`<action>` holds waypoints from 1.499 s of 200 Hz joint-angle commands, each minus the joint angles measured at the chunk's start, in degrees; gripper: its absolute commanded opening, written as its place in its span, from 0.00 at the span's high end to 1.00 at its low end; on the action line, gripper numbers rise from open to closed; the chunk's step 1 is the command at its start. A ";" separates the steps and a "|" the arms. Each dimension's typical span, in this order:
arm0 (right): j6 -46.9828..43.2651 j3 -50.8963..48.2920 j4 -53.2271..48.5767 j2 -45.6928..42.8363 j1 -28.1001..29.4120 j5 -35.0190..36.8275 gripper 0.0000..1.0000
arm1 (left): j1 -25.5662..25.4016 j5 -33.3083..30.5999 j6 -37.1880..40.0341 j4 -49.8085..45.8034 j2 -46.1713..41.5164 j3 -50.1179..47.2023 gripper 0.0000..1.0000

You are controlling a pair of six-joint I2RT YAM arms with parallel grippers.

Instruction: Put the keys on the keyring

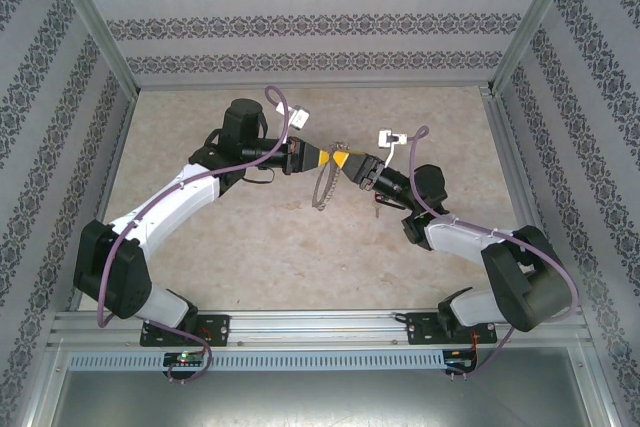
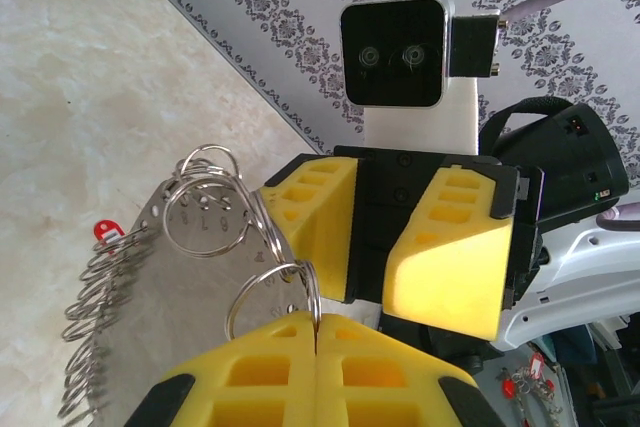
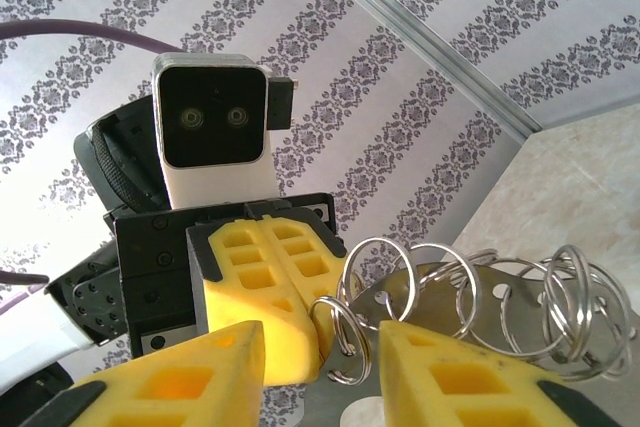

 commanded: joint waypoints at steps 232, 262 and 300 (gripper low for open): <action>-0.40 -1.53 2.54 -1.57 0.06 -1.31 0.68 | -0.20 0.54 -0.46 2.73 0.11 0.85 1.00; -0.06 -1.17 2.78 -1.40 0.06 -1.43 0.69 | -0.26 0.52 -0.47 2.76 0.05 0.79 1.00; 0.21 -1.15 2.98 -1.47 0.15 -2.11 0.70 | -0.20 0.51 -0.44 2.92 0.04 0.68 1.00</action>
